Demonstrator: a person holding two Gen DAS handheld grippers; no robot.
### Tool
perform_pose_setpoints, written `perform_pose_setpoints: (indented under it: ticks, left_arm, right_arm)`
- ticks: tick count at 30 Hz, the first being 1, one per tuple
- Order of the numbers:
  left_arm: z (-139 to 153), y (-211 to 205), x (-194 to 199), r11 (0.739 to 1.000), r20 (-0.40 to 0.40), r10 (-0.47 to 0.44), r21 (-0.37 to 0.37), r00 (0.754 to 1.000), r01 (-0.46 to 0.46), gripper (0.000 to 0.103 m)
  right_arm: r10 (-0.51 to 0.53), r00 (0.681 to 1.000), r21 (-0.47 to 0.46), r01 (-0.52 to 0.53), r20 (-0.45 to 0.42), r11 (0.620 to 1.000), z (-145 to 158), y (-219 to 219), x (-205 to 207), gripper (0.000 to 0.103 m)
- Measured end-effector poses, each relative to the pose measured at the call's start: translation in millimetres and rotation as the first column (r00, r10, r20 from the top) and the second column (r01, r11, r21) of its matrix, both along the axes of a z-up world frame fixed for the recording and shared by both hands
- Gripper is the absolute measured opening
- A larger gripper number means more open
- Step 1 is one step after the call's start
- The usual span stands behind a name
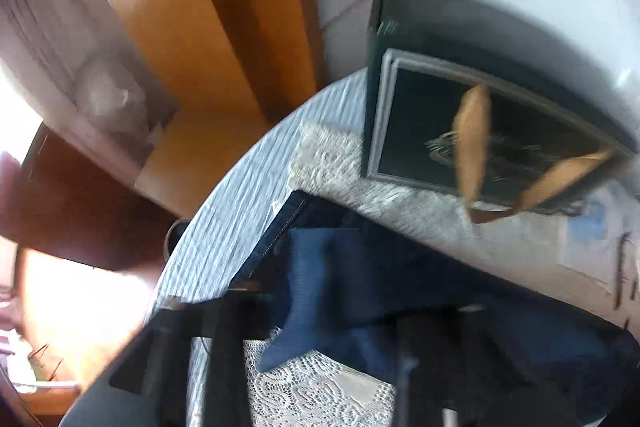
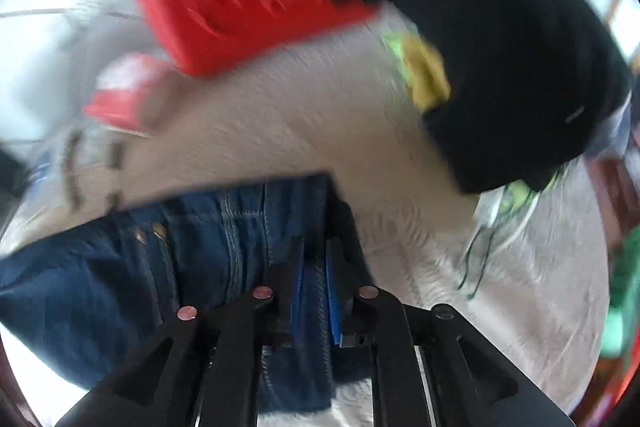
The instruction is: Fold clothes
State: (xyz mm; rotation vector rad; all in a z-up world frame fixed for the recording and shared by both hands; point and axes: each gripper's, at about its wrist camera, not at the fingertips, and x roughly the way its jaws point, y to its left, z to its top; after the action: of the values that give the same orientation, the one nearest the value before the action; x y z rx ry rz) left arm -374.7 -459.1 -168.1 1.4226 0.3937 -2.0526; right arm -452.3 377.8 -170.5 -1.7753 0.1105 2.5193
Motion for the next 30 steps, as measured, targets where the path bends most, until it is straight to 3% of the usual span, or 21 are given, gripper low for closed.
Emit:
perform_pose_setpoints:
  ticks: [1,4,7,10,11,12,14,15,16,19,22,26,28,30]
  left_arm:
    - [-2,-3,-2,1.0,0.0,0.009,0.01,1.0,-0.009,0.072]
    - [-5,-17,4,0.998,0.003,0.055,0.019,0.999,-0.055,0.094]
    - [-12,-31,13,0.996,0.071,0.092,-0.015,0.993,-0.091,0.095]
    - [-9,-43,22,0.989,0.034,0.133,0.054,0.991,-0.134,0.095]
    - [-8,-44,19,0.993,0.074,0.095,0.064,0.993,-0.099,0.095]
    - [-10,-37,14,0.999,0.167,0.037,0.016,0.985,-0.041,0.095]
    - [-12,-24,5,0.986,0.369,-0.03,-0.14,0.929,0.087,0.095]
    - [-6,-23,3,0.978,0.387,-0.029,-0.178,0.922,0.106,0.095]
    - [2,-25,4,0.978,0.365,-0.023,-0.184,0.931,0.096,0.095]
    - [38,-47,17,0.983,0.192,0.075,-0.18,0.979,-0.04,0.098]
    - [59,-61,36,0.973,0.087,0.168,-0.174,0.982,-0.151,0.103]
    - [26,-60,54,0.987,0.06,0.138,0.08,0.989,-0.143,0.103]
    - [6,-51,59,0.982,0.049,0.121,0.143,0.992,-0.126,0.103]
    - [-18,-38,61,0.984,0.028,0.1,0.142,0.995,-0.103,0.103]
  right_arm:
    - [-0.021,0.999,-0.008,0.022,0.028,1.0,-9,-1,-2,0.012]
    - [-0.008,1.0,0.0,0.008,0.03,1.0,-13,-7,10,0.018]
    - [0.033,0.999,-0.008,-0.032,0.029,0.999,-10,-13,23,0.025]
    - [0.039,0.999,-0.022,-0.038,0.03,0.999,-9,-18,35,0.026]
    - [0.041,0.998,-0.026,-0.04,0.038,0.999,-11,-20,37,0.026]
    - [0.045,0.998,-0.031,-0.043,0.046,0.999,-12,-23,40,0.026]
    - [0.052,0.997,-0.028,-0.05,0.061,0.998,-13,-27,41,0.026]
    - [0.054,0.997,-0.02,-0.053,0.063,0.998,-13,-28,42,0.026]
    - [0.054,0.997,-0.019,-0.053,0.062,0.998,-13,-28,42,0.026]
    - [0.04,0.998,-0.022,-0.039,0.056,0.999,-14,-29,43,0.027]
    - [0.046,0.997,-0.027,-0.044,0.058,0.999,-16,-32,45,0.027]
    - [0.054,0.997,-0.047,-0.051,0.054,0.998,-15,-34,54,0.028]
    - [0.046,0.998,-0.058,-0.043,0.048,0.997,-14,-32,59,0.028]
    - [0.036,0.999,-0.07,-0.033,0.041,0.997,-14,-30,65,0.028]
